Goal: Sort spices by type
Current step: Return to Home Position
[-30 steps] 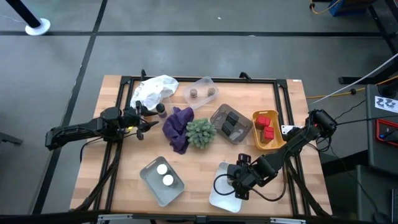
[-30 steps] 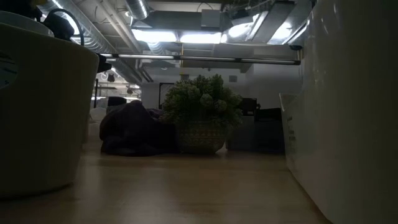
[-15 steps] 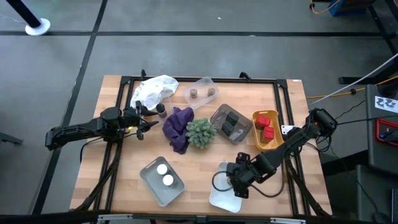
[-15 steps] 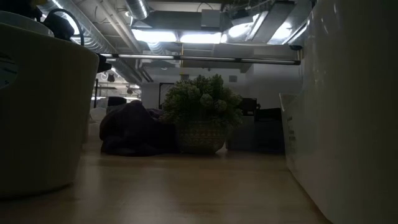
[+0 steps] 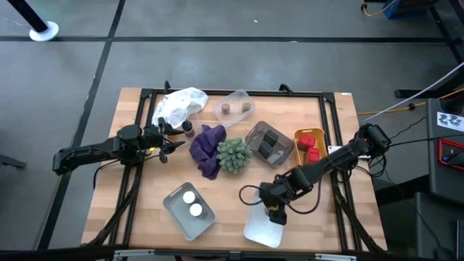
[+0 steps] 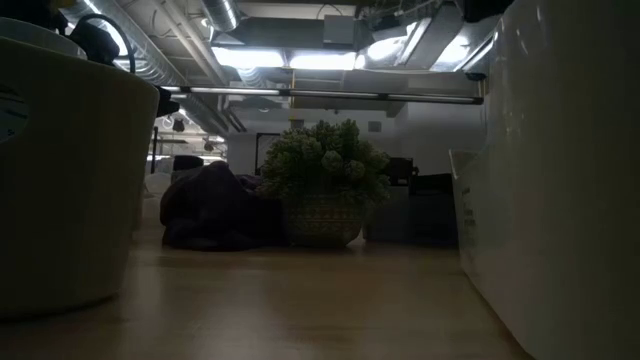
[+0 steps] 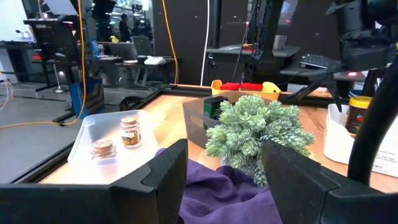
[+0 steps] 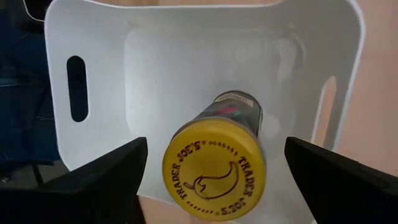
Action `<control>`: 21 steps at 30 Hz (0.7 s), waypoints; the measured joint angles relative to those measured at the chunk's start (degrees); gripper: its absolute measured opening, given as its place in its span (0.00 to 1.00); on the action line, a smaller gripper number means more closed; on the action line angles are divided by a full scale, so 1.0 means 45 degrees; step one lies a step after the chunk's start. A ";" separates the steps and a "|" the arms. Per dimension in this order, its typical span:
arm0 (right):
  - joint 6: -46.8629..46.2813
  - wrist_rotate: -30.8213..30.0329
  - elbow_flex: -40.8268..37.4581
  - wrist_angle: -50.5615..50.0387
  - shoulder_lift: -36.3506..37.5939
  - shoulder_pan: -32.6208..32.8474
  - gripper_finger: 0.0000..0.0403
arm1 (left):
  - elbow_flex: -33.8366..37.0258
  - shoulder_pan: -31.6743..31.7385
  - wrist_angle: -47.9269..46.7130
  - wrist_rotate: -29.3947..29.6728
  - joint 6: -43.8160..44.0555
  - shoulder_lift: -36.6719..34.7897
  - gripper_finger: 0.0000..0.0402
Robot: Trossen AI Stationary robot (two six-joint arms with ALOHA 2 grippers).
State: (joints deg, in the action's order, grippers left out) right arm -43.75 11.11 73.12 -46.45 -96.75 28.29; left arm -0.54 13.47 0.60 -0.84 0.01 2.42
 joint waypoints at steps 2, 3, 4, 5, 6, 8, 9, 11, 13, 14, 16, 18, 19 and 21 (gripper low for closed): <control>0.0399 0.0007 0.0000 0.0007 0.0000 -0.0078 0.93 | -0.0002 0.0000 0.0000 0.0000 0.0000 -0.0005 0.48; 0.0593 -0.0014 0.0000 0.0019 0.0000 -0.0081 0.93 | -0.0002 0.0000 0.0000 0.0000 0.0000 -0.0002 0.48; 0.0805 -0.0018 0.0000 0.0049 0.0000 -0.0112 0.93 | 0.0000 0.0000 0.0000 0.0000 0.0000 0.0000 0.48; 0.0921 -0.0027 0.0000 0.0100 0.0000 -0.0159 0.93 | 0.0000 0.0000 0.0000 0.0000 0.0000 -0.0005 0.48; 0.1054 -0.0054 0.0000 0.0162 0.0000 -0.0163 0.93 | -0.0002 0.0000 0.0000 0.0000 0.0000 -0.0003 0.48; 0.1184 -0.0082 0.0000 0.0283 0.0038 -0.0230 0.93 | 0.0000 0.0004 0.0000 0.0000 0.0000 -0.0004 0.48; 0.1229 -0.0106 0.0000 0.0352 0.0080 -0.0235 0.93 | 0.0000 0.0000 0.0000 0.0000 0.0000 -0.0005 0.48; 0.1466 -0.0280 0.0000 0.0454 0.0249 -0.0320 0.93 | 0.0000 0.0000 0.0000 0.0000 0.0000 0.0000 0.48; 0.1634 -0.0576 0.0000 0.0449 0.0559 -0.0411 0.93 | 0.0000 0.0000 0.0000 0.0000 0.0000 -0.0005 0.48; 0.1847 -0.0653 0.0000 0.0450 0.0744 -0.0475 0.93 | 0.0000 0.0000 0.0000 0.0000 0.0000 0.0000 0.48; 0.2480 -0.0907 0.0000 0.0457 0.1192 -0.0564 0.93 | 0.0000 0.0000 0.0000 0.0000 0.0000 -0.0005 0.48; 0.3206 -0.1182 0.0000 0.0586 0.1661 -0.0710 0.93 | 0.0000 0.0000 0.0000 0.0000 0.0000 0.0000 0.48; 0.3554 -0.1283 0.0000 0.0648 0.1949 -0.0784 0.93 | -0.0003 0.0000 0.0000 0.0000 0.0000 -0.0005 0.48; 0.4317 -0.1597 0.0000 0.0799 0.2517 -0.0970 0.93 | -0.0001 0.0001 0.0002 0.0000 0.0000 0.0000 0.48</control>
State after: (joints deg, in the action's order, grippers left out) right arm -24.33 3.92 73.12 -42.85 -85.42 23.92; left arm -0.54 13.48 0.61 -0.84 0.01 2.42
